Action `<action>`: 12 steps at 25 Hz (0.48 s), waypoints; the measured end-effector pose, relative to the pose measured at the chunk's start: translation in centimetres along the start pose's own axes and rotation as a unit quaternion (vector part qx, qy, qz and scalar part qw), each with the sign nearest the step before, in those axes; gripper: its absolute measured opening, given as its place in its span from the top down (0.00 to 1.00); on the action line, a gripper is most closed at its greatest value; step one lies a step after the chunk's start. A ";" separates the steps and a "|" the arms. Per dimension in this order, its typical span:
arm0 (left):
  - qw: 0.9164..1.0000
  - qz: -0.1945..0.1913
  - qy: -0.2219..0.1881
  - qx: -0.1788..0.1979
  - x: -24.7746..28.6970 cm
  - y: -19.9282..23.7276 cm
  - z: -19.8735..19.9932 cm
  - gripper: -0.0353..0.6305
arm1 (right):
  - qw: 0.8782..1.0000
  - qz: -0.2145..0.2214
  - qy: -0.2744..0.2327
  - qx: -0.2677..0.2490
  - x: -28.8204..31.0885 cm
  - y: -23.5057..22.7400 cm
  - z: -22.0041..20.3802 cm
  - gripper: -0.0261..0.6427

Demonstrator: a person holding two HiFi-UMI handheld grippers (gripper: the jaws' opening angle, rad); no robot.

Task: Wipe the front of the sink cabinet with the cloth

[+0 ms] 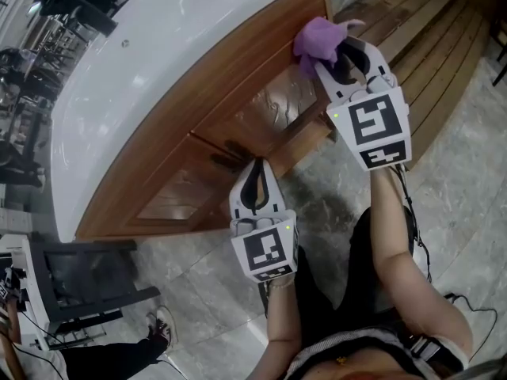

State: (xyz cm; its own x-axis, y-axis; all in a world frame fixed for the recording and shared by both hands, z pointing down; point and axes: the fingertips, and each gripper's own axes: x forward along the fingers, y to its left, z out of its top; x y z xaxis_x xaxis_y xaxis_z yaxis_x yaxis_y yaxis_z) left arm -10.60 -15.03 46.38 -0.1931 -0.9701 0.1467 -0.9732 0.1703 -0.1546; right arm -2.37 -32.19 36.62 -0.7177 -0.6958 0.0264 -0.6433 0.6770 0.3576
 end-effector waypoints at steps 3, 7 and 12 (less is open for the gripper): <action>1.000 0.003 0.003 0.001 0.1 0.2 -0.2 0.94 | 1.000 -0.003 -0.001 0.010 0.1 -0.7 -0.4 0.70; 1.000 0.006 0.003 0.000 0.2 0.2 -0.1 0.94 | 1.000 -0.018 0.006 0.010 0.2 -1.7 -1.1 0.70; 1.000 0.004 0.009 -0.003 0.5 0.2 -0.7 0.94 | 0.999 -0.014 0.001 0.030 0.4 -2.3 -1.5 0.70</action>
State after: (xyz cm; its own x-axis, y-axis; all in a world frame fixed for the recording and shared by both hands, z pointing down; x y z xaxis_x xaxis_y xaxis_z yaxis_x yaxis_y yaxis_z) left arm -10.99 -15.32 47.13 -0.2037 -0.9655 0.1624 -0.9722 0.1799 -0.1499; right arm -0.75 -34.34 37.22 -0.6980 -0.7159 0.0191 -0.6787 0.6698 0.3013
